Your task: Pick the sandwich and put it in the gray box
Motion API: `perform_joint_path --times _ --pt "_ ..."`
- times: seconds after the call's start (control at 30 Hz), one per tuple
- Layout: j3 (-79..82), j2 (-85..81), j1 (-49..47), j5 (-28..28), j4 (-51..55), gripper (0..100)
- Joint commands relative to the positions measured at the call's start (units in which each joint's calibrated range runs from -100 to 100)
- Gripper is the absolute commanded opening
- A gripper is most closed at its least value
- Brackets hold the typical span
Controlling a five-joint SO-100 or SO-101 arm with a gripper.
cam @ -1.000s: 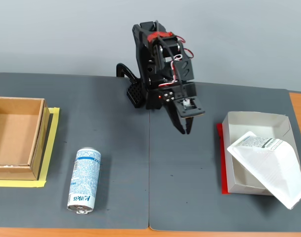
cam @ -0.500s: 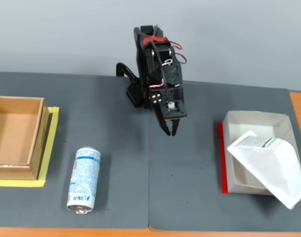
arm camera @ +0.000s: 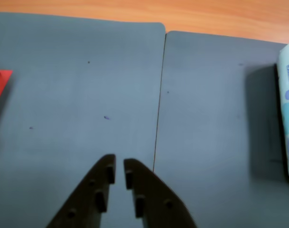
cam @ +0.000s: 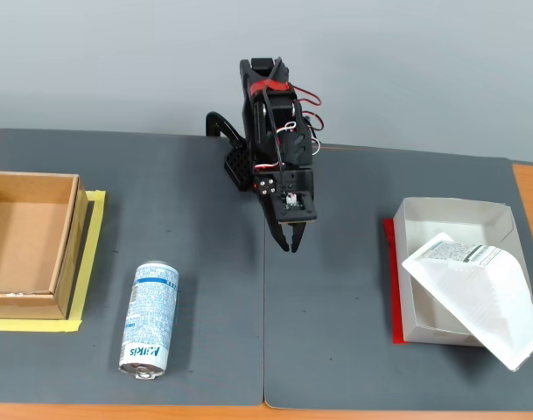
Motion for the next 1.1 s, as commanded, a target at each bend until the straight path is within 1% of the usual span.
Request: perform_joint_path --times 0.0,0.13,0.37,1.07 --pt "1.32 -1.29 0.88 0.16 -0.99 2" --pt "4.30 -2.56 1.33 0.16 -0.99 2" --pt "10.73 -6.29 5.36 1.57 -1.08 2" --pt "15.97 -8.33 5.36 1.47 -1.08 2"
